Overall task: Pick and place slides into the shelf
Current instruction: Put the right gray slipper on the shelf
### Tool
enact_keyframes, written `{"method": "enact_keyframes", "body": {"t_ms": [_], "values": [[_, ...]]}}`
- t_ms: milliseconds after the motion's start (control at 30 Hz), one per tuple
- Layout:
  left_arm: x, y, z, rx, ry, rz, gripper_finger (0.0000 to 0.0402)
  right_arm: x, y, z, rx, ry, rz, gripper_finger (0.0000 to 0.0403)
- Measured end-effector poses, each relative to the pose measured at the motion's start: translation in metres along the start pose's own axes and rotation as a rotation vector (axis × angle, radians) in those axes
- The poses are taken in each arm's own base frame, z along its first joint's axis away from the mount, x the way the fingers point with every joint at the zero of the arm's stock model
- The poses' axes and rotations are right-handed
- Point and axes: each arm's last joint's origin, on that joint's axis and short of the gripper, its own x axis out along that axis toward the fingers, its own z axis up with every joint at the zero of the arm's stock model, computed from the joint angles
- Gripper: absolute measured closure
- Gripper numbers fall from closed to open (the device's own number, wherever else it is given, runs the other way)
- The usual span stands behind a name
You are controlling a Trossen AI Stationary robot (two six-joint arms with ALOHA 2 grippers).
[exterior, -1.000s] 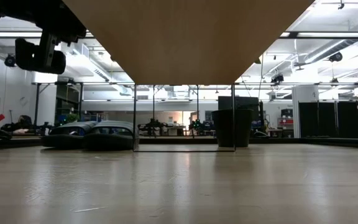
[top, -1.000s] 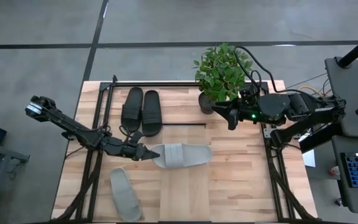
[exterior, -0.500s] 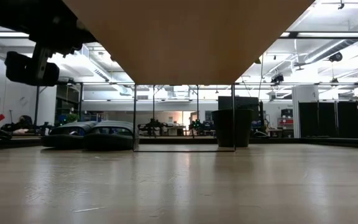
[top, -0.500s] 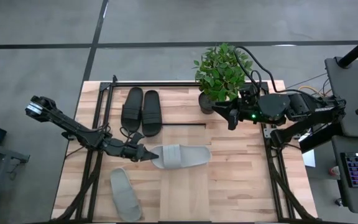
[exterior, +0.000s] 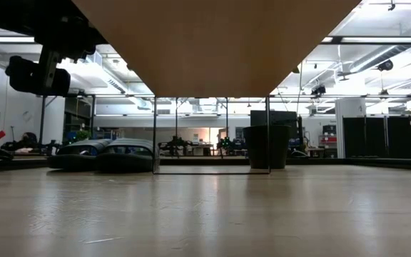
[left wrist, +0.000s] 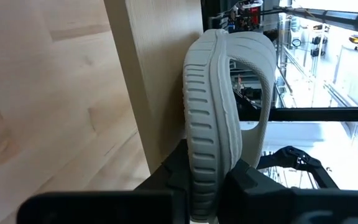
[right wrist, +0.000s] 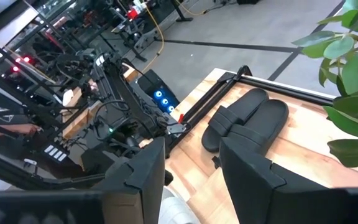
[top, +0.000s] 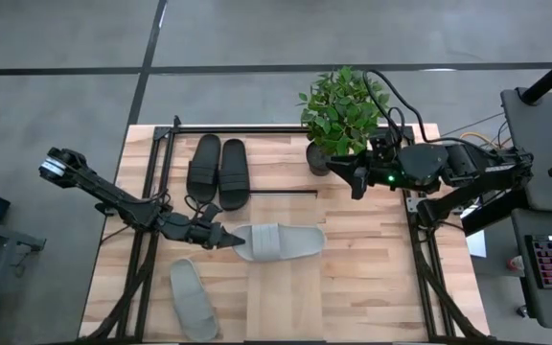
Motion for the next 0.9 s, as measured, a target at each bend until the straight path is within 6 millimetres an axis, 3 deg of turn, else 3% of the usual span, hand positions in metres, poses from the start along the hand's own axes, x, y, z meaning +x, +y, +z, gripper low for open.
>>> {"method": "enact_keyframes", "body": {"t_ms": [367,767,900], "values": [[0.000,0.002,0.000,0.004,0.002,0.011,0.0385,0.000,0.001,0.001,0.010,-0.011,0.012,0.0263],[-0.003,0.017,0.000,-0.013,0.009,0.051,0.0384,0.000,0.002,0.002,0.013,-0.013,0.016,0.0265],[-0.003,0.018,0.000,-0.010,0.009,0.058,0.0358,0.000,0.002,0.002,0.015,-0.015,0.019,0.0264]]}}
